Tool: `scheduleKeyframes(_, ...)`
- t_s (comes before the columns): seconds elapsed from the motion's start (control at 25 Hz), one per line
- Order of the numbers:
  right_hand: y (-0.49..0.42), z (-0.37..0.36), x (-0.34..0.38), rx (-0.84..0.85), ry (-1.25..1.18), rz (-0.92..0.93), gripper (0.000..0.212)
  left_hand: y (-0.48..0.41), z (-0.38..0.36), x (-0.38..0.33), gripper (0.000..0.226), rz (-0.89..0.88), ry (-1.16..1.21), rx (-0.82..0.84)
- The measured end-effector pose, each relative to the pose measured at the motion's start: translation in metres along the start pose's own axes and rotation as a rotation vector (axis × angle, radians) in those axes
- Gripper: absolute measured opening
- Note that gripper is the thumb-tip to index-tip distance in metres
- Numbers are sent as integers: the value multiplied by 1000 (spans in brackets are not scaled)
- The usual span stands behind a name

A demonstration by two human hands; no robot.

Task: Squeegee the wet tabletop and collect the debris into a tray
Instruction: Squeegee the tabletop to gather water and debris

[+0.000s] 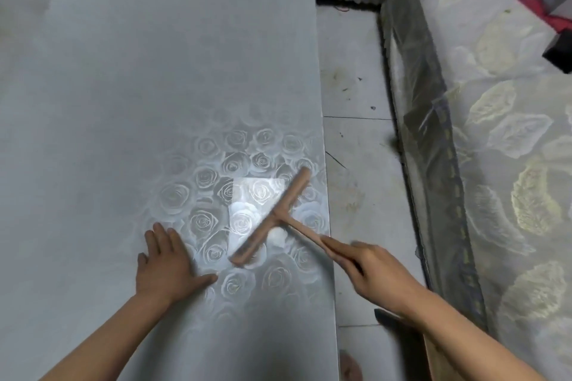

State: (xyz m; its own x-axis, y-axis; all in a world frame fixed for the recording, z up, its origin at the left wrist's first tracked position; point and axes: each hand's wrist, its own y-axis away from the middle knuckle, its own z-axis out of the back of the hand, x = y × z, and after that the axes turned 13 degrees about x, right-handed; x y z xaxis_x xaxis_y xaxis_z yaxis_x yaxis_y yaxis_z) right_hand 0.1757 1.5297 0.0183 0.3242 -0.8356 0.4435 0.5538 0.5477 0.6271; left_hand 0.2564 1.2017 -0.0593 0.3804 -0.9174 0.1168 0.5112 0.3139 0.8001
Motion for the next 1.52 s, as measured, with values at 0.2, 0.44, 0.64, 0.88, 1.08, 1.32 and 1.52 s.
scheduleKeyframes(0.2,-98,50,57,-14,86,114,39,-1,-4,2,134,5,63,12)
scheduleKeyframes(0.44,-65,81,11,16,176,17,44,2,33,-1,111,36,117,82)
scheduleKeyframes(0.64,-171,106,92,22,200,200,40,3,56,-6,72,141,222,91)
scheduleKeyframes(0.88,-127,124,56,47,285,204,39,1,56,-9,73,171,345,107)
scheduleKeyframes(1.08,-215,124,145,89,284,263,47,-3,55,-4,78,152,417,189)
scheduleKeyframes(1.32,-197,152,118,47,405,301,44,-9,80,30,40,222,529,30)
scheduleKeyframes(1.52,-280,140,184,66,398,332,50,-43,94,56,65,302,596,-130)
